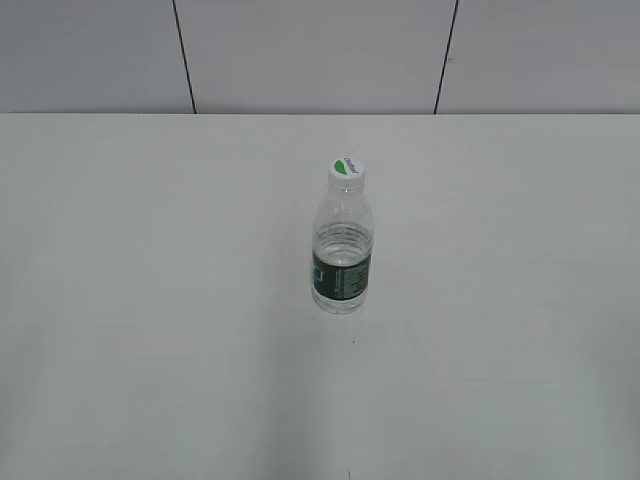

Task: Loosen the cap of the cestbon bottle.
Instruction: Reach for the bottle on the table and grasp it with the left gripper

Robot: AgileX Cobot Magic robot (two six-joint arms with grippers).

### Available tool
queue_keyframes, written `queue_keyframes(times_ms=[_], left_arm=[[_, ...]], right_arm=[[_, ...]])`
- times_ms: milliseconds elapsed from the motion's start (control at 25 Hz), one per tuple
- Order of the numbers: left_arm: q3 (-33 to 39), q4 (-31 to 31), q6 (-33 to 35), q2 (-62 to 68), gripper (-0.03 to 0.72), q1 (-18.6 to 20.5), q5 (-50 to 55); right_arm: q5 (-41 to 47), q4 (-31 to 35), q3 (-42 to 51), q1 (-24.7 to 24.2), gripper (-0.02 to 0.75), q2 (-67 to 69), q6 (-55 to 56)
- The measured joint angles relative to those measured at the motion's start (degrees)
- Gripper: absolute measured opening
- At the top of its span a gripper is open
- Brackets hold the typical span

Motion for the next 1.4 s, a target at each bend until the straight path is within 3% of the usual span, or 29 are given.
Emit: queue_keyframes(times_ms=[1400], left_arm=[[-0.23, 1.46, 0.0, 0.9, 0.52, 0.0, -0.95]], right_arm=[[0.0, -0.02, 0.0, 0.0, 0.59, 0.0, 0.05]])
